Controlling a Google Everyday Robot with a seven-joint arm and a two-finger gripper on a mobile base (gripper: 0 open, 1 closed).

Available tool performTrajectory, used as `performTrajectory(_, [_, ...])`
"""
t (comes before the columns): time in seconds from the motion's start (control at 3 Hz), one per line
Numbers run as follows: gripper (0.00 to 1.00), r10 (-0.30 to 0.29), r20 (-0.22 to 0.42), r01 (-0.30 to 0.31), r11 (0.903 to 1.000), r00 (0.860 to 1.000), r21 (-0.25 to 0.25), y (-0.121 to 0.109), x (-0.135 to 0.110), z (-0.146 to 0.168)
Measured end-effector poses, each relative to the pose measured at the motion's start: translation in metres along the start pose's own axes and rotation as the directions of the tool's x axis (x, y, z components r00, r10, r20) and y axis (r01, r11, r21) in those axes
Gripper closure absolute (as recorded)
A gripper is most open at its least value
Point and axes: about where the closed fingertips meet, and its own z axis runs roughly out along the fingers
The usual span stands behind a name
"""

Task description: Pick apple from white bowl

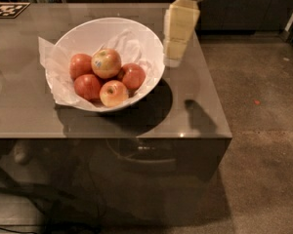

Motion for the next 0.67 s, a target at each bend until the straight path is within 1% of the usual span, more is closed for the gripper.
performTrajectory(0.33, [0.00,-0.012,0.022,0.012,0.9998,1.000,0.018,-0.005,-0.011,0.000])
performTrajectory(0.67, [0.00,-0.030,0.061,0.031,0.9995,0.998,-0.010,-0.012,-0.023,0.018])
